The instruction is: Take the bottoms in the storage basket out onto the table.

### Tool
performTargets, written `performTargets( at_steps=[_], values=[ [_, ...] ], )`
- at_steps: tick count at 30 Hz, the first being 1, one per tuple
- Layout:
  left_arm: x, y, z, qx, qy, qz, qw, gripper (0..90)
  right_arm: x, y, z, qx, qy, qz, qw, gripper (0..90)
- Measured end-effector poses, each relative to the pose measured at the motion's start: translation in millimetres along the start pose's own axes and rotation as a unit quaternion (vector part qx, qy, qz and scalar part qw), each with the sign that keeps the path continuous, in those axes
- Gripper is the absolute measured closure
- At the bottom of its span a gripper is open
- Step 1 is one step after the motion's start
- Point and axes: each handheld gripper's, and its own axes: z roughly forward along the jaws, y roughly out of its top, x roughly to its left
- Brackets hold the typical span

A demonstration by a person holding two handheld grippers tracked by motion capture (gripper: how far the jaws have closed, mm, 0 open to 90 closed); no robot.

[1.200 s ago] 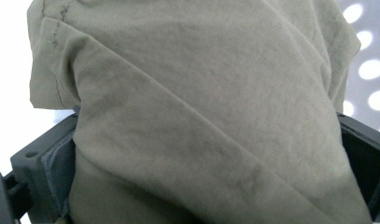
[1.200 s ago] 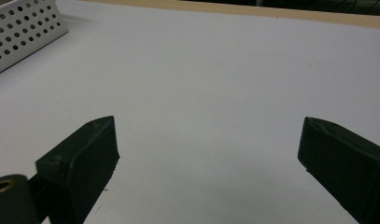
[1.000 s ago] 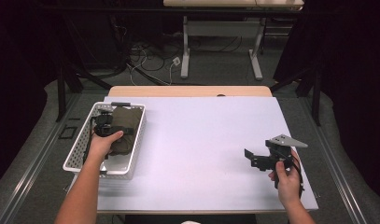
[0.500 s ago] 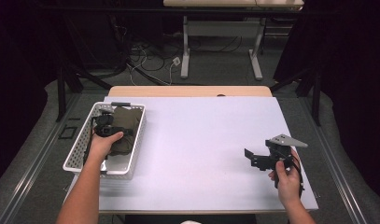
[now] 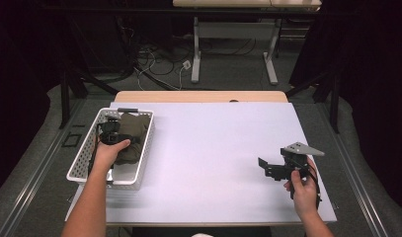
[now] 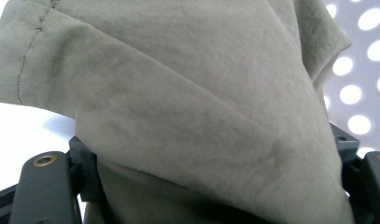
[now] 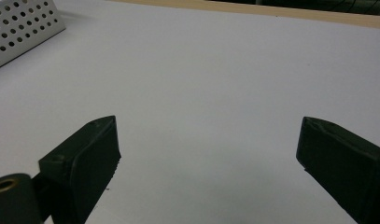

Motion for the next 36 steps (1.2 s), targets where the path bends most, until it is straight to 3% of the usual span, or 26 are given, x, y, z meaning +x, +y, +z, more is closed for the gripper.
performTargets(
  at_steps=[16, 36],
  values=[
    [1.2, -8.4, -8.4, -0.016, -0.005, -0.019, 0.9997, 21.4, -0.9, -1.6, 3.6, 0.012, -0.004, 0.007, 0.9999, 6.0],
    [2.1, -16.8, -18.1, -0.042, -0.01, -0.018, 0.9989, 21.4, 1.0, -2.1, 2.9, 0.014, -0.001, 0.006, 0.9999, 6.1]
  ],
)
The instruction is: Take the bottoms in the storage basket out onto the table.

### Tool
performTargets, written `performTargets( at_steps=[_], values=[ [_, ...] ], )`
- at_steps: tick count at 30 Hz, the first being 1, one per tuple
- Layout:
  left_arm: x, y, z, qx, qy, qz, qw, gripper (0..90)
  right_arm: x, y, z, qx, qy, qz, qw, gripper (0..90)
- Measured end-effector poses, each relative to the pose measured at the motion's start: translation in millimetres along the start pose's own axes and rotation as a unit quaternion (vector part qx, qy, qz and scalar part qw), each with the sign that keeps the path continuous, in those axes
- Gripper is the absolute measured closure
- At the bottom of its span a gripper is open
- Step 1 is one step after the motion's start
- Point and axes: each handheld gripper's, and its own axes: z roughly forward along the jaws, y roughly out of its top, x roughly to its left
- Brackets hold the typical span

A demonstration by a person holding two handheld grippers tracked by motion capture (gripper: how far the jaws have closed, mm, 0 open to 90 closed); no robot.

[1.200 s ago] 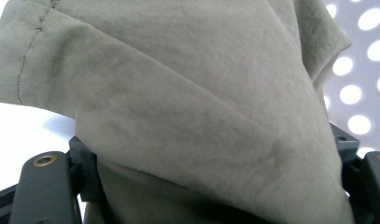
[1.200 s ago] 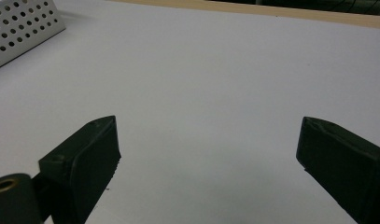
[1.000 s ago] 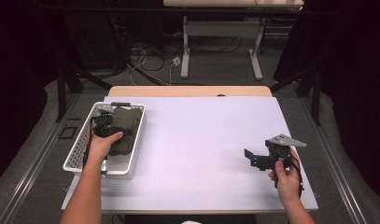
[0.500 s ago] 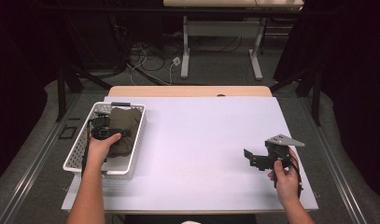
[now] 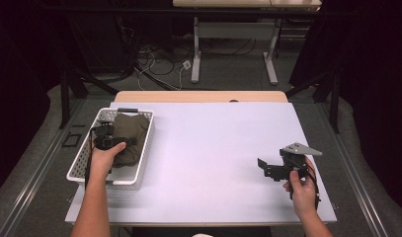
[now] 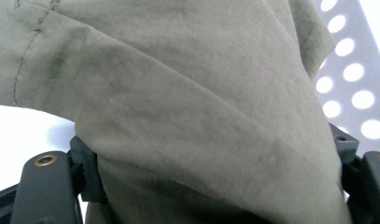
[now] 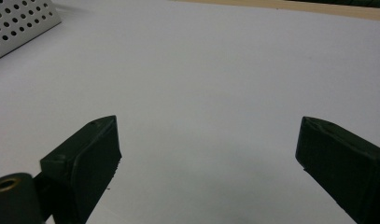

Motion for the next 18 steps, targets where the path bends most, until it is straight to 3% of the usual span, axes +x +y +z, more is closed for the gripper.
performTargets(
  at_steps=[18],
  values=[
    [-2.4, 0.1, -10.9, -0.033, 0.002, 0.003, 0.9995, 21.5, -0.4, -0.5, 0.6, 0.0, 0.001, 0.001, 1.0, 6.2]
  ],
)
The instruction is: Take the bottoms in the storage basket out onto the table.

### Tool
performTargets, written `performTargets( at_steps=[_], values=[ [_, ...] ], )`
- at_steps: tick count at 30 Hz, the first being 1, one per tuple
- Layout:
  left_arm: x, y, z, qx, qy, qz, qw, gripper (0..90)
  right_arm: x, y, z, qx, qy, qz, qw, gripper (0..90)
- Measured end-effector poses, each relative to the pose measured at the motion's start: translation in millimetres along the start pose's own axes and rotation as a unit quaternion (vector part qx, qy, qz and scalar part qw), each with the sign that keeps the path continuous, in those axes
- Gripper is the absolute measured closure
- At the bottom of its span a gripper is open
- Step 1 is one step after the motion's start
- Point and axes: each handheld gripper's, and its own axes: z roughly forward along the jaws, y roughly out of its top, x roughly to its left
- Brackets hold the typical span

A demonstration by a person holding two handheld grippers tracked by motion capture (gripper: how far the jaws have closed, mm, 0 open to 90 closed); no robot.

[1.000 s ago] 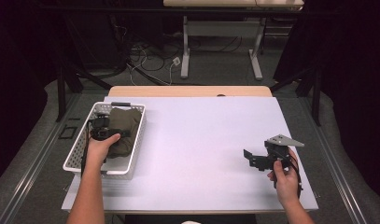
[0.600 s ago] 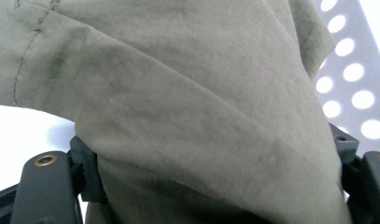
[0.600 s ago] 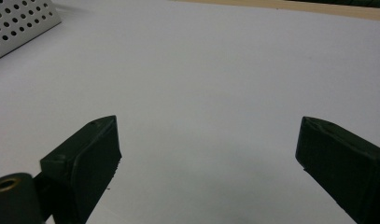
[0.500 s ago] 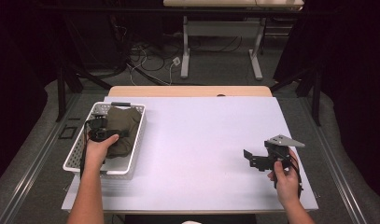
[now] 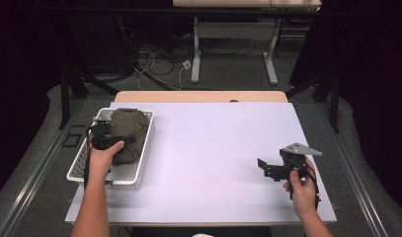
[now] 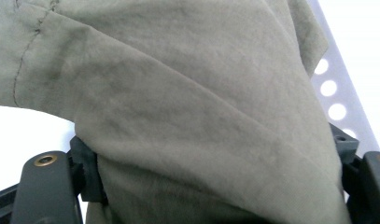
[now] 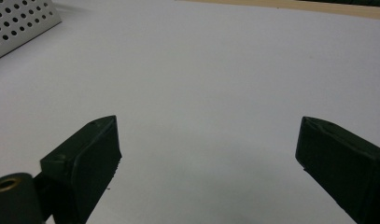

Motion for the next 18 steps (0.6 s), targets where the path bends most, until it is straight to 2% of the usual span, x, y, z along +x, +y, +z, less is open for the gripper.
performTargets(
  at_steps=[7, 9, 10, 12, 13, 18],
  values=[
    [0.8, 0.2, -5.8, -0.018, -0.003, -0.006, 0.9998, 21.5, 0.5, 0.2, -0.2, 0.0, 0.001, -0.001, 1.0, 6.2],
    [1.0, 0.6, -7.4, -0.013, -0.005, -0.006, 0.9999, 21.5, 0.5, 0.1, 0.0, 0.0, 0.001, -0.001, 1.0, 6.2],
    [0.5, 0.1, -7.9, -0.024, -0.004, -0.007, 0.9997, 21.4, 0.4, 0.1, 0.0, -0.001, 0.0, 0.0, 1.0, 6.2],
    [0.4, 0.5, -10.2, -0.023, -0.007, -0.007, 0.9997, 21.5, 0.3, 0.2, -0.1, -0.001, 0.001, 0.0, 1.0, 6.2],
    [0.0, 0.2, -10.5, -0.03, -0.006, -0.008, 0.9995, 21.4, 0.3, 0.2, -0.1, -0.001, 0.001, 0.0, 1.0, 6.2],
    [-0.4, 0.5, -14.7, -0.038, -0.008, -0.004, 0.9992, 21.4, -0.1, 0.2, -0.5, 0.0, 0.001, -0.002, 1.0, 6.2]
  ],
)
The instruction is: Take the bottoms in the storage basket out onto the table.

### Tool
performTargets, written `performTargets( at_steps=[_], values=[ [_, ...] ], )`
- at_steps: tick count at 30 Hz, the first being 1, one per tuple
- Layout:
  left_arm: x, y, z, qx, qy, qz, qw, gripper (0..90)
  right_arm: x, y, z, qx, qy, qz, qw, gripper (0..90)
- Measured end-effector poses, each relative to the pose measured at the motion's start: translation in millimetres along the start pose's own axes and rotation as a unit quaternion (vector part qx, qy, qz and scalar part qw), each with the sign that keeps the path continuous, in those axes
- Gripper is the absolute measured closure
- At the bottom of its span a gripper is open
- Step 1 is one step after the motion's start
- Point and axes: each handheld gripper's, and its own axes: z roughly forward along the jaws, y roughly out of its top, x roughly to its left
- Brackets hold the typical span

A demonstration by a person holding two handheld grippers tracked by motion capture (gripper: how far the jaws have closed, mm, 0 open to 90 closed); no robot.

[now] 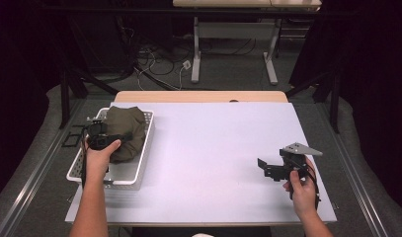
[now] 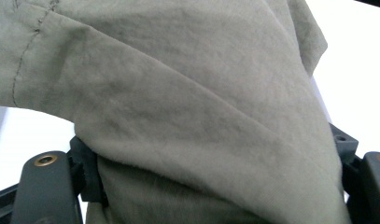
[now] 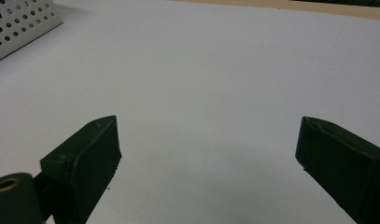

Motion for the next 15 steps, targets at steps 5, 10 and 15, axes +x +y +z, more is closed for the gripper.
performTargets(
  at_steps=[5, 10, 15],
  values=[
    [-1.5, 0.9, -3.6, -0.005, -0.001, -0.001, 1.0, 21.4, 0.2, 0.0, 0.1, 0.0, 0.001, -0.001, 1.0, 6.2],
    [-4.4, 2.5, -10.9, -0.027, 0.0, 0.004, 0.9996, 21.4, 0.3, 0.5, -1.0, 0.0, 0.0, -0.002, 1.0, 6.2],
    [-7.6, 3.8, -16.0, -0.042, -0.002, 0.01, 0.9991, 21.4, 0.6, 0.5, -0.5, 0.001, -0.001, -0.002, 1.0, 6.2]
  ],
)
